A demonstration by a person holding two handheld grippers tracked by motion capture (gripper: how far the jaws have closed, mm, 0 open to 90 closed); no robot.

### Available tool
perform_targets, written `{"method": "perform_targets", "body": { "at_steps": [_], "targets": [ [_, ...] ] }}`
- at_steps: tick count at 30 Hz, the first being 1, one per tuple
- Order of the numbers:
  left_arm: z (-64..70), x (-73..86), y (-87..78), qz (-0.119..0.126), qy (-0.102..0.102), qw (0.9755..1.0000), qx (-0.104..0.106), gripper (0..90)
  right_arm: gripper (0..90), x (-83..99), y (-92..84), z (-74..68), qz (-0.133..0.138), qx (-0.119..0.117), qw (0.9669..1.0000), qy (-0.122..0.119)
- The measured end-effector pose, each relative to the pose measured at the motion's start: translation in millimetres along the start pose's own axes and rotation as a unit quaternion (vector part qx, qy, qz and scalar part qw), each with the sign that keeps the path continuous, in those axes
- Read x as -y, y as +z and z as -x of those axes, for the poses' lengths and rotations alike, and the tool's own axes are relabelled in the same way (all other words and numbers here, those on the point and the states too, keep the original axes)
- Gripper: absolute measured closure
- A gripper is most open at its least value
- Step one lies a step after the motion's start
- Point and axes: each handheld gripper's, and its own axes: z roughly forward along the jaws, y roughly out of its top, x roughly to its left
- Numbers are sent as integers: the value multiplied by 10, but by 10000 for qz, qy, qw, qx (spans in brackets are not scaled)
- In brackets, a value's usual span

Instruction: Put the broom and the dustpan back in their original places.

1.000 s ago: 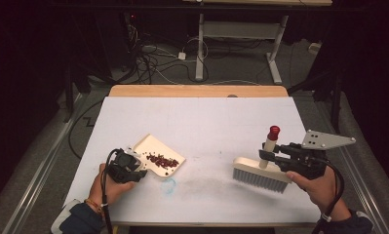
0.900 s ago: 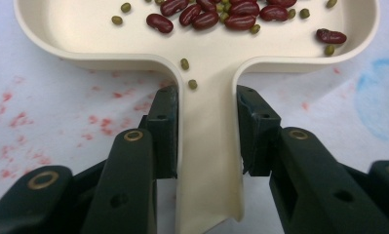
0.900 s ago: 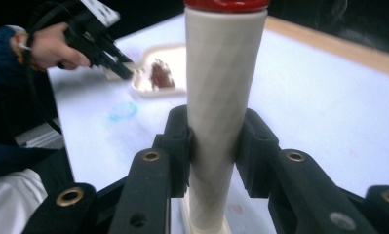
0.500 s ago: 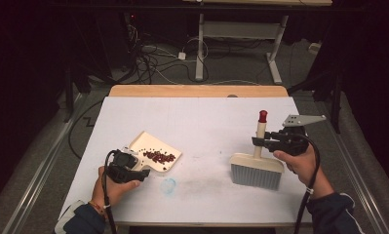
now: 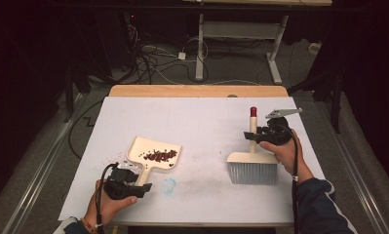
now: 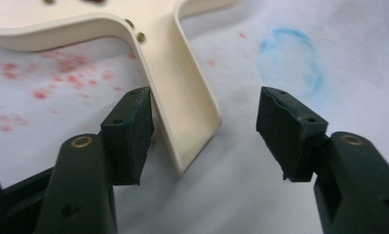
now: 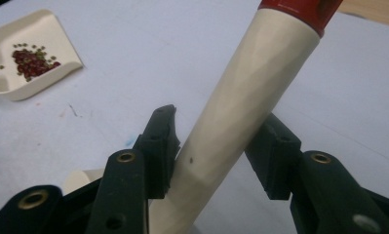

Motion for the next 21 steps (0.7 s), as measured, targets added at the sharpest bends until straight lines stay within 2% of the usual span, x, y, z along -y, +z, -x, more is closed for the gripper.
{"method": "perform_targets", "body": {
  "at_steps": [4,9,11,13,14,17,19,21],
  "targets": [
    [81,-22,35,-131,353,9992,119,383,553,-45,121,32,-177,177,9997,-24],
    [99,-39,30,-77,516,9986,35,349,527,-87,267,82,-297,573,9979,-28],
    [102,-33,-3,58,539,9985,22,342,499,-87,299,108,-214,799,9966,-14],
    [108,-28,-41,236,601,9979,-7,329,494,-81,294,134,-6,821,9966,56],
    [118,-29,-58,314,633,9975,-46,290,495,-77,287,142,98,862,9962,89],
    [152,-29,-91,602,790,9950,-87,250,497,-64,289,138,281,909,9954,130],
    [157,-26,-98,667,917,9935,-127,229,496,-61,292,107,329,1058,9938,68],
    [149,-25,-103,721,1000,9922,-200,223,494,-58,286,82,424,1032,9937,57]
  ]
}}
